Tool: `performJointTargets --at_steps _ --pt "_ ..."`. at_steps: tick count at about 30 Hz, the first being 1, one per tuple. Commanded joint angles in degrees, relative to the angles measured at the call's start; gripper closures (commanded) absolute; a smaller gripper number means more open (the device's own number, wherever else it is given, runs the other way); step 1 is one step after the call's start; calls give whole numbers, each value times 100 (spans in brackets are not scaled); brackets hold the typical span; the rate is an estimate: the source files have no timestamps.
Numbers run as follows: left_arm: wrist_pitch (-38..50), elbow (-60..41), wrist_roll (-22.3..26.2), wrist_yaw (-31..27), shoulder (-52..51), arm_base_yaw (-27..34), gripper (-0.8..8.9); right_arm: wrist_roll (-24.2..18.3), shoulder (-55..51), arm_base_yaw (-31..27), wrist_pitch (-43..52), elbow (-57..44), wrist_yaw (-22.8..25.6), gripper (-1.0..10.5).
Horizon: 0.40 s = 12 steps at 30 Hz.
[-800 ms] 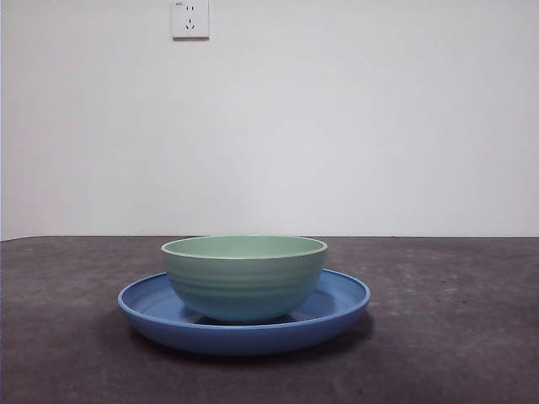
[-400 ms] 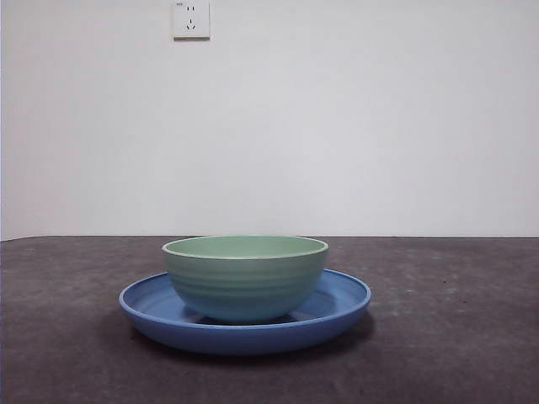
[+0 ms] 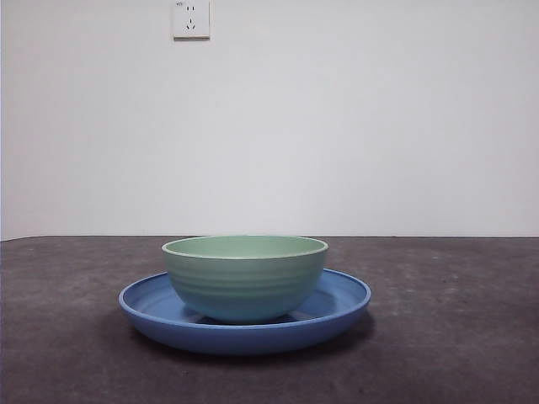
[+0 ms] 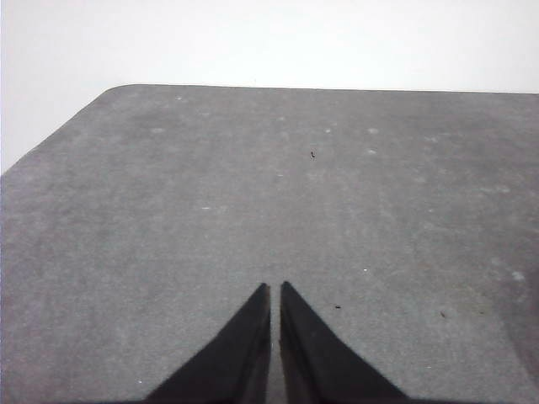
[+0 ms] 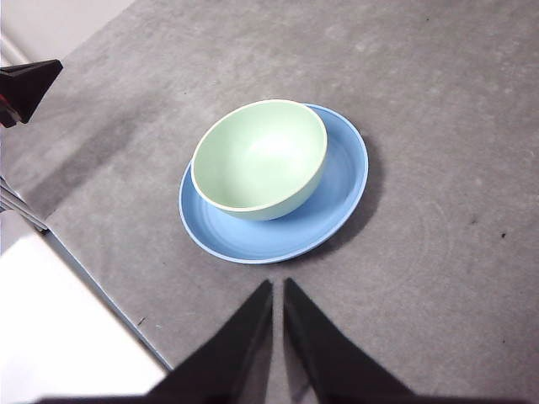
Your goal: Place the green bowl on the blue plate
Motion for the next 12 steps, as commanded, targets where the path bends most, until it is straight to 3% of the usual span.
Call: performJointTargets --at_steps 1,8,12 --pt "-39 -116 -13 -20 -9 -9 794 24 7 39 76 55 2 928" --pt "-39 -116 -13 -17 -9 -9 794 24 -457 -540 195 -63 -66 928" --pt "-39 -116 -13 -20 -7 -9 794 13 -861 -1196 1217 -745 -50 928"
